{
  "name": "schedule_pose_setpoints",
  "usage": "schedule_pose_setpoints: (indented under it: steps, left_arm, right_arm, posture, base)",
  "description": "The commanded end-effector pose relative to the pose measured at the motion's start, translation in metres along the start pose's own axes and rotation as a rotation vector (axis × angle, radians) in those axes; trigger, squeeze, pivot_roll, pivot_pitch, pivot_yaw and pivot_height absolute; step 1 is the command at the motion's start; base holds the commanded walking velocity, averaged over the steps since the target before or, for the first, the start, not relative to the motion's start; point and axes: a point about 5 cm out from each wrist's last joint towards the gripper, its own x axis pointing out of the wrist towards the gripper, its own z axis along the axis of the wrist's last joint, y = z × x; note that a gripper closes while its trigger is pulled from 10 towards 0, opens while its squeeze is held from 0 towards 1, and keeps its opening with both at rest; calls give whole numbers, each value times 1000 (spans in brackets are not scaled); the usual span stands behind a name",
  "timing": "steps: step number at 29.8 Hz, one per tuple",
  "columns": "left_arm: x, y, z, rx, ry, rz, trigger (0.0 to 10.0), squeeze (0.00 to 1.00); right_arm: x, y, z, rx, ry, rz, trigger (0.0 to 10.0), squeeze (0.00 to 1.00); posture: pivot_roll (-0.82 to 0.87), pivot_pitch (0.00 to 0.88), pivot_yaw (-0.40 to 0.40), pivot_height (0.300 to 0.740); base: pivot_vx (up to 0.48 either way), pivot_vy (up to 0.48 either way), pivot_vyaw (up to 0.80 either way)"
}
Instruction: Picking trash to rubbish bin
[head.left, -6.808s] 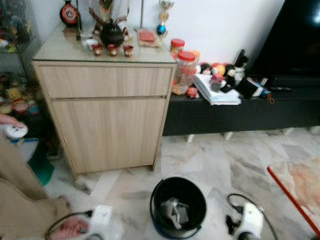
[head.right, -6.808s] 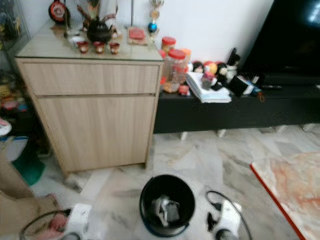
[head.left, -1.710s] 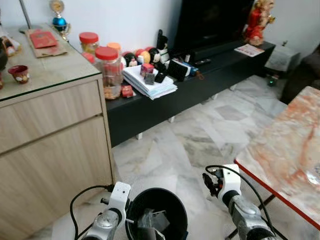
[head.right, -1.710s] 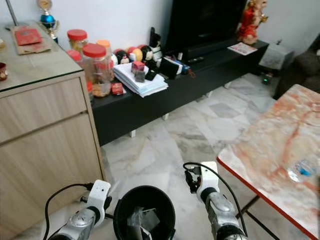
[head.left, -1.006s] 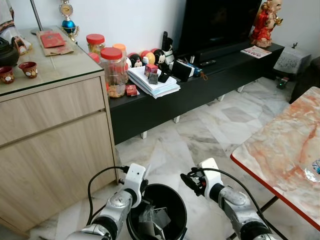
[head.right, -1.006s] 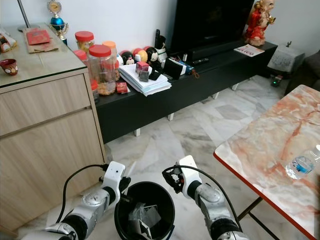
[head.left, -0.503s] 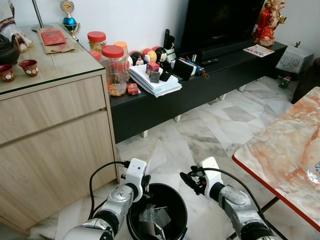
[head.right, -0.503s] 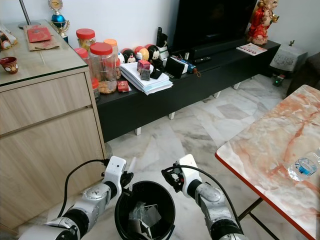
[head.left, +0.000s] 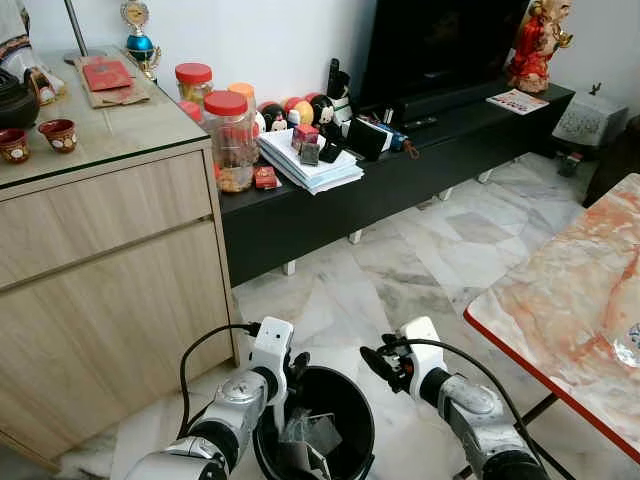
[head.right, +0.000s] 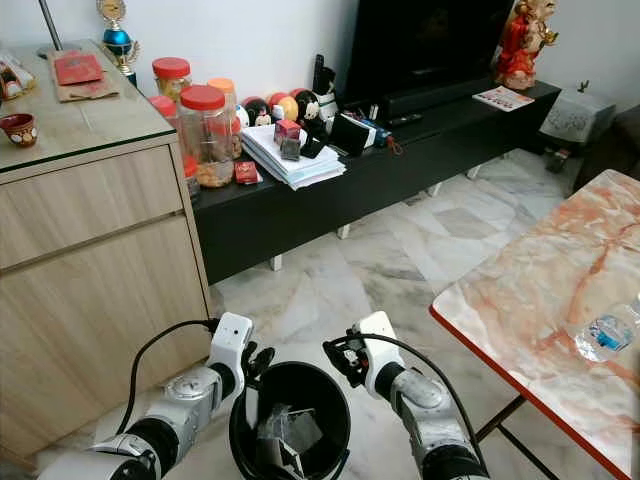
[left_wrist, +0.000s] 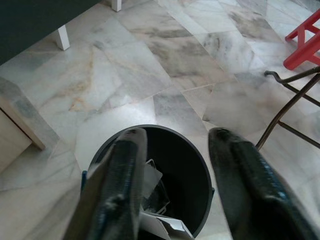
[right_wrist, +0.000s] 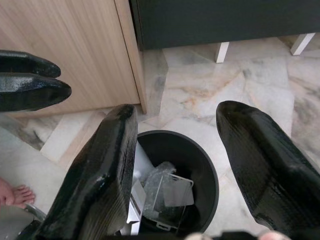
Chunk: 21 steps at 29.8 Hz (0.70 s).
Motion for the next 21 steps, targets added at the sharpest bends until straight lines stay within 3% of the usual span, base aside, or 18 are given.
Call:
schedule_pose_setpoints:
  steps: [1, 10, 11, 18, 21]
  left_arm:
    - [1, -2, -1, -7, 10, -13, 10000, 1000]
    - [-1, 0, -3, 2, 18, 5, 10000, 1000]
    - [-2, 3, -6, 6, 25, 26, 10000, 0]
    - [-25, 35, -43, 34, 126, 258, 10000, 0]
    - [-42, 49, -65, 67, 190, 379, 10000, 0]
  right_arm:
    - [-1, 0, 0, 3, -4, -5, 10000, 0]
    - [-2, 0, -1, 4, -1, -7, 10000, 0]
    - [-3, 0, -3, 5, 3, -17, 10000, 0]
    - [-17, -22, -29, 91, 83, -255, 10000, 0]
    - [-32, -33, -47, 133, 142, -389, 10000, 0]
  posture:
    - [48, 0, -119, 740]
    - [50, 0, -121, 740]
    - [50, 0, -121, 740]
    - [69, 0, -119, 740]
    - [69, 0, -119, 740]
  base:
    - [0, 0, 0]
    - [0, 0, 0]
    - [0, 0, 0]
    - [0, 0, 0]
    - [0, 0, 0]
